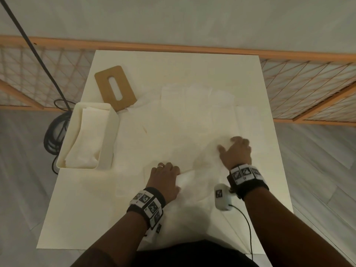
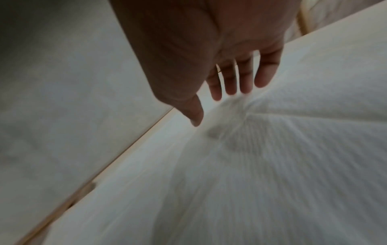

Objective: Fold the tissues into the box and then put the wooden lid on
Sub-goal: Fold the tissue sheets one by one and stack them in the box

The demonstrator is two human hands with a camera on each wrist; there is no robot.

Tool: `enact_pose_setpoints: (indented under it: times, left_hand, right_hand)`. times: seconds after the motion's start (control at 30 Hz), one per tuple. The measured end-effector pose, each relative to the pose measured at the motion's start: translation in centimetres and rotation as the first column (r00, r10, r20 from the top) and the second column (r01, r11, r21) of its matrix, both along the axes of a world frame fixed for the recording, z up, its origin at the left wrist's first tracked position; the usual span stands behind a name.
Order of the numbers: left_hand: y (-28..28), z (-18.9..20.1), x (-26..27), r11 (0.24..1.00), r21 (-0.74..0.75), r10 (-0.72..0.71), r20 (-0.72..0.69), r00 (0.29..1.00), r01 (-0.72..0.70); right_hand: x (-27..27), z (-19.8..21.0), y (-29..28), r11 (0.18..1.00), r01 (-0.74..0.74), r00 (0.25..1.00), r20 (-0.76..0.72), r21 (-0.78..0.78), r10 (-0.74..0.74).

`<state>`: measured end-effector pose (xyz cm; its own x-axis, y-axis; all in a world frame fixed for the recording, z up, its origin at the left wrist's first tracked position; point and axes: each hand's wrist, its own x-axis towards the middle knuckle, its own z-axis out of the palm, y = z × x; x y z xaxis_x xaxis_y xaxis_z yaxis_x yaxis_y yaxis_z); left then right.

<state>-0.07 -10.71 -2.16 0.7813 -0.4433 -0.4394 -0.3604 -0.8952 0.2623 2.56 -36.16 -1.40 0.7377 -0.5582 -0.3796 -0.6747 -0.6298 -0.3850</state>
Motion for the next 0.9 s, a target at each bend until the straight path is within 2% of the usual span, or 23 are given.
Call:
enact_pose_setpoints:
  times: [0.07,0.13,0.27,0.4,0.7,0.77,0.83,0.87,0.9]
  left_hand:
    - [0.0,0.0,0.2,1.000,0.013,-0.014,-0.008,1.000,0.014]
    - [0.0,0.0,0.4,1.000,0.023,-0.015,-0.016,1.000,0.015]
    - [0.0,0.1,0.7,1.000,0.022,-0.018,-0.042,0.999,0.019]
    - [0.0,0.0,0.9,1.000,0.023,-0.018,-0.059,0.998,0.020]
    - [0.0,0.4,1.6,1.000,0.023,-0.004,-0.125,0.992,0.007]
    - [0.0,0.5,1.7,1.000,0.017,0.009,-0.137,0.991,-0.007]
    - [0.0,1.0,2.4,0.982,-0.111,0.130,-0.189,0.973,-0.153]
    - [0.0,1.5,3.0,0.927,-0.229,0.233,-0.267,0.935,-0.296]
    - [0.0,2.4,3.8,0.811,-0.340,0.333,-0.401,0.853,-0.476]
  right_hand:
    - [1.4,0.0,-1.2,0.994,0.103,0.994,-0.013,-0.046,-0.104]
    - [2.6,-0.2,-2.6,0.989,0.148,0.987,-0.060,-0.019,-0.149]
    - [3.3,-0.1,-5.0,0.995,0.094,0.994,-0.051,0.023,-0.093]
    - [2.7,0.4,-5.8,0.993,0.121,0.992,-0.032,0.004,-0.121]
    - [0.2,3.3,-7.1,0.979,0.197,0.967,0.172,-0.047,-0.186]
    - [-0.4,3.9,-6.7,0.989,0.141,0.941,0.318,-0.050,-0.118]
    - [-1.0,4.6,-5.6,0.995,-0.058,0.847,0.523,-0.078,0.090]
    - [-1.2,5.1,-4.9,0.978,-0.185,0.769,0.605,-0.099,0.207]
    - [-1.5,5.6,-4.2,0.942,-0.314,0.685,0.658,-0.119,0.312]
